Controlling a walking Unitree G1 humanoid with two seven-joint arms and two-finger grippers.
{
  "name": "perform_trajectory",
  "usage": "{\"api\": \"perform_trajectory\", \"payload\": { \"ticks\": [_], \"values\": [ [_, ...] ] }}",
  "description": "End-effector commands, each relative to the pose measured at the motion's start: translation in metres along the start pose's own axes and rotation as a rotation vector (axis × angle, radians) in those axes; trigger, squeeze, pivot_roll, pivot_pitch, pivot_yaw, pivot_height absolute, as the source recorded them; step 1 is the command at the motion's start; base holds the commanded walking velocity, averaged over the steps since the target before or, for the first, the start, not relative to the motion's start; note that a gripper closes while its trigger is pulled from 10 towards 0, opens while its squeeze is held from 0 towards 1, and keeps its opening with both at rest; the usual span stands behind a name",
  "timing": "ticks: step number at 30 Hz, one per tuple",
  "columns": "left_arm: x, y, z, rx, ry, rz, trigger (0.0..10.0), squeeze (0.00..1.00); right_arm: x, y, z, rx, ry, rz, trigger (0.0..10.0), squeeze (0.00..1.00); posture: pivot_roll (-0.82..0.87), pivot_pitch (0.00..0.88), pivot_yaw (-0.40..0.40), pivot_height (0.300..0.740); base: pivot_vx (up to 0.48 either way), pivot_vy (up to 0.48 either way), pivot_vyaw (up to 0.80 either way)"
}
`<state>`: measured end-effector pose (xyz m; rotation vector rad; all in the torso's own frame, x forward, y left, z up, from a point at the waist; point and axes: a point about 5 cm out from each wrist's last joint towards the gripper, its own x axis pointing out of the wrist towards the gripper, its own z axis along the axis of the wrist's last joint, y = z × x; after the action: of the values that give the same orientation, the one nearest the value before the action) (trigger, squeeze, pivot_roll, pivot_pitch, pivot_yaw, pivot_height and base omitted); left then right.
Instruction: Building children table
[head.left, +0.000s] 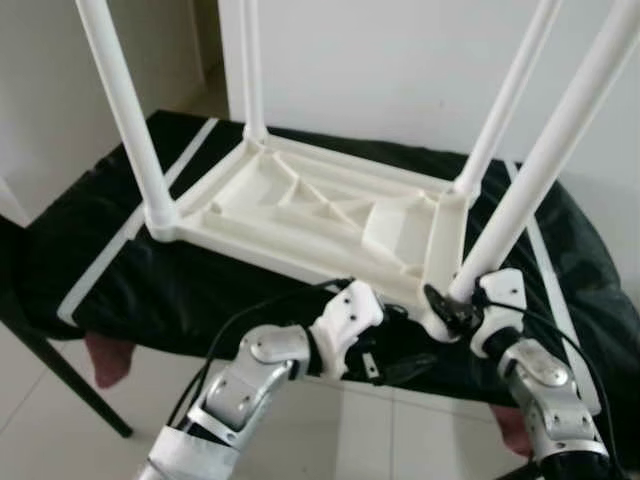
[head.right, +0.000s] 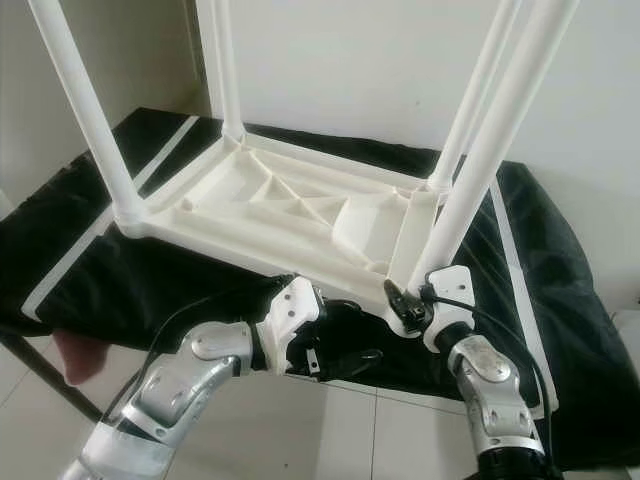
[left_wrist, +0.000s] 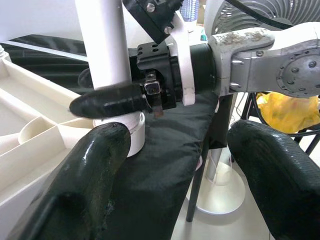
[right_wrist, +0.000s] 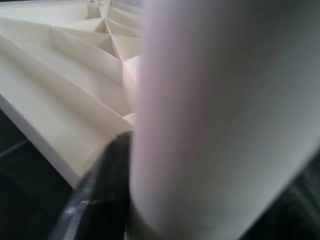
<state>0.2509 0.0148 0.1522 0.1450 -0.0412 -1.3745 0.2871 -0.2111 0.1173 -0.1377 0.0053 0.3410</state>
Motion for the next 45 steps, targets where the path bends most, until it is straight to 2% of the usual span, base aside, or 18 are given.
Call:
{"api": "perform_trajectory", "payload": {
  "ticks": [1,10,11,12,13,21,25,26,27,28,30,32,35,36,37,38,40,45],
  "values": [
    [0.001,-0.001,0.001,0.015,0.007,0.002,10.0,0.00,0.000,0.000,-0.003,-0.022,0.015,0.030,0.0,0.00,0.02,0.000,-0.050,0.740,0.000,0.000,0.00],
    [0.002,0.000,0.002,0.018,0.002,0.008,10.0,0.00,0.000,-0.003,-0.005,-0.002,0.018,0.028,0.0,0.00,0.02,0.000,-0.056,0.740,0.000,0.000,0.00],
    [0.002,0.000,0.001,0.017,0.003,0.006,10.0,0.00,0.000,-0.001,-0.003,0.001,0.009,0.017,4.4,0.00,0.02,0.000,-0.056,0.740,0.000,0.000,0.00],
    [0.001,0.000,0.001,0.016,0.003,0.004,10.0,0.00,0.001,0.000,-0.002,0.002,0.002,0.011,4.4,0.00,0.02,0.000,-0.056,0.740,0.000,0.000,0.00],
    [0.001,-0.001,0.001,0.015,0.004,0.002,10.0,0.00,0.002,0.002,-0.001,0.007,-0.004,0.001,10.0,0.00,0.02,0.000,-0.055,0.740,0.000,0.000,0.00],
    [0.001,-0.002,0.000,0.012,0.007,-0.004,10.0,0.00,0.005,0.011,0.002,0.029,-0.026,-0.072,10.0,0.00,0.02,0.000,-0.052,0.740,0.000,0.000,0.00],
    [0.000,-0.002,0.000,0.013,0.009,-0.007,10.0,0.00,0.007,0.010,0.009,0.076,-0.058,-0.228,10.0,0.00,0.02,0.000,-0.055,0.740,0.000,0.000,0.00],
    [0.000,-0.002,0.000,0.013,0.009,-0.007,10.0,0.00,0.007,0.010,0.009,0.076,-0.058,-0.228,10.0,0.00,0.02,0.000,-0.055,0.740,0.000,0.000,0.00],
    [0.000,-0.002,-0.001,0.014,0.012,-0.006,10.0,0.00,0.007,0.011,0.007,0.109,-0.057,-0.315,10.0,0.00,0.02,0.000,-0.056,0.740,0.000,0.000,0.00],
    [0.000,-0.002,-0.001,0.014,0.012,-0.006,10.0,0.00,0.007,0.011,0.007,0.109,-0.057,-0.315,10.0,0.00,0.02,0.000,-0.056,0.740,0.000,0.000,0.00],
    [0.001,-0.002,-0.001,0.014,0.013,-0.005,10.0,0.00,0.006,0.011,0.006,0.120,-0.050,-0.357,10.0,0.00,0.02,0.000,-0.056,0.740,0.000,0.000,0.00],
    [0.001,-0.003,0.000,0.014,0.010,-0.005,10.0,0.00,0.005,0.011,0.001,0.141,-0.027,-0.471,10.0,0.00,0.03,0.000,-0.060,0.740,0.000,0.000,0.00],
    [0.001,-0.003,0.000,0.014,0.009,-0.005,10.0,0.00,0.002,0.013,-0.003,0.150,-0.001,-0.574,10.0,0.00,0.03,0.000,-0.062,0.740,0.000,0.000,0.00],
    [0.001,-0.003,0.000,0.014,0.009,-0.005,10.0,0.00,0.002,0.013,-0.003,0.150,-0.001,-0.574,10.0,0.00,0.03,0.000,-0.062,0.740,0.000,0.000,0.00],
    [0.001,-0.003,0.000,0.014,0.011,-0.006,10.0,0.00,0.000,0.013,-0.004,0.175,0.015,-0.712,10.0,0.00,0.03,0.000,-0.060,0.740,0.000,0.000,0.00],
    [0.001,-0.003,0.000,0.014,0.011,-0.006,10.0,0.00,0.000,0.013,-0.004,0.175,0.015,-0.712,10.0,0.00,0.03,0.000,-0.060,0.740,0.000,0.000,0.00],
    [0.001,-0.003,-0.001,0.012,0.012,-0.009,10.0,0.00,0.001,0.016,-0.005,0.173,0.043,-0.812,10.0,0.00,0.03,0.000,-0.057,0.740,0.000,0.000,0.00],
    [0.001,-0.002,0.000,0.017,0.012,-0.011,10.0,0.00,0.005,0.020,-0.006,0.144,0.071,-0.856,10.0,0.00,0.03,0.000,-0.056,0.740,0.000,0.000,0.00]
  ]
}}
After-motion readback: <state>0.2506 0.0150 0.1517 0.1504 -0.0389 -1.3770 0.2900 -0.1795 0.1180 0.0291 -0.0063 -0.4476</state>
